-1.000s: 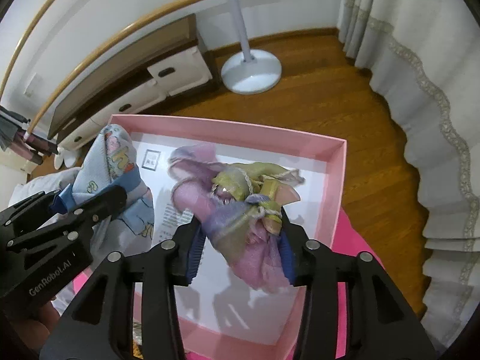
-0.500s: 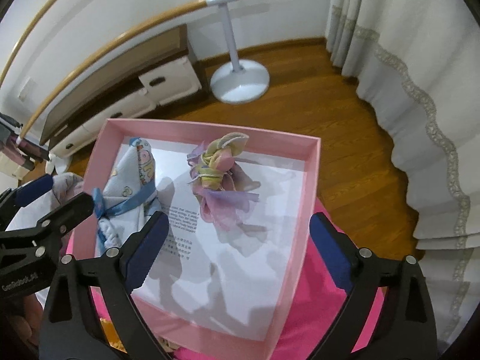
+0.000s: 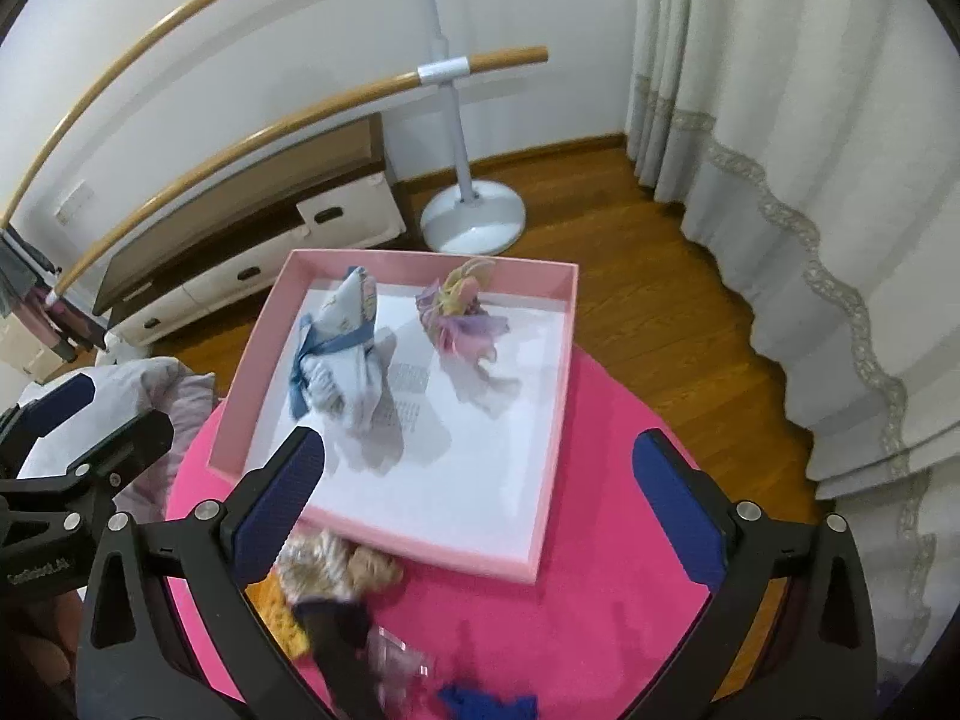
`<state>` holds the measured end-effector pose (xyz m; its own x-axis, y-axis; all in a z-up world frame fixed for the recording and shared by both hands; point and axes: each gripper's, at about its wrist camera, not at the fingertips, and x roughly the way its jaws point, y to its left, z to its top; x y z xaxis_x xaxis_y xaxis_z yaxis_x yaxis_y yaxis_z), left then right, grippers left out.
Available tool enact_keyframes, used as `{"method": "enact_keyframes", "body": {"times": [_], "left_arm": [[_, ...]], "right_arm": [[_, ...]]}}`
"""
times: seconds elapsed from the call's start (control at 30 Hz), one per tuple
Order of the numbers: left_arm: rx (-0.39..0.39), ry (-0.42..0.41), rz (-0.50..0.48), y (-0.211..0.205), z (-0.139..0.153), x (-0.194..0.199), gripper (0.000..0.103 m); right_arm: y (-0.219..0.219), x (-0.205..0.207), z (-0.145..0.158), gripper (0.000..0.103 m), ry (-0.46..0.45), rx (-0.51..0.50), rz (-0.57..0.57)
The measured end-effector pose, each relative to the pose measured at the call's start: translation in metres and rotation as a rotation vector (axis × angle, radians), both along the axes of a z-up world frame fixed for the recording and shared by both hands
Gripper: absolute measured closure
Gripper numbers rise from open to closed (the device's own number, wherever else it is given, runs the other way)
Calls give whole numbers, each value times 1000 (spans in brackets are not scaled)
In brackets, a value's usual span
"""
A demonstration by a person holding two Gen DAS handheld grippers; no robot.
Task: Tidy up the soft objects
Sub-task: 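Withdraw both tools from the box back toward the remaining items, then grasp the black pouch with the left tool while the right tool grasps the blue knitted cloth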
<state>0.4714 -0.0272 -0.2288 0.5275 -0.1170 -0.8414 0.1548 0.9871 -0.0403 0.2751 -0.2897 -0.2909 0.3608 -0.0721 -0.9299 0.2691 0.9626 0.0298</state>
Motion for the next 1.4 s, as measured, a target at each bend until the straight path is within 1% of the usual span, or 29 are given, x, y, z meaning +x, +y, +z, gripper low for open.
{"method": "enact_keyframes", "body": {"times": [0.1,0.13,0.23,0.27,0.43,0.53,0.67,0.87,1.1,1.27,1.4], "left_arm": [[-15,-6,-6,6,8,-35,0],[-21,-5,-7,11,15,-46,0],[-37,-2,-7,16,23,-77,0],[-37,-2,-5,21,30,-87,0],[-68,3,32,35,45,-127,0],[-68,-14,42,43,55,-152,0],[-78,-28,49,47,66,-179,0],[-67,-40,19,41,72,-200,0],[-63,-25,1,36,70,-206,0],[-59,20,-1,33,55,-203,0],[-42,83,-16,26,35,-200,0]], "right_arm": [[9,-25,15,0,-6,-9,-9],[13,-35,20,0,-8,-16,-15],[25,-58,34,0,-15,-21,-16],[28,-65,38,0,-18,-24,-16],[52,-104,55,0,-33,-49,1],[62,-125,64,0,-48,-47,-6],[75,-148,73,0,-67,-70,-9],[78,-169,74,0,-73,-71,-37],[68,-184,69,0,-57,-68,-69],[56,-193,53,0,-16,-60,-93],[47,-199,35,0,30,-48,-104]]}}
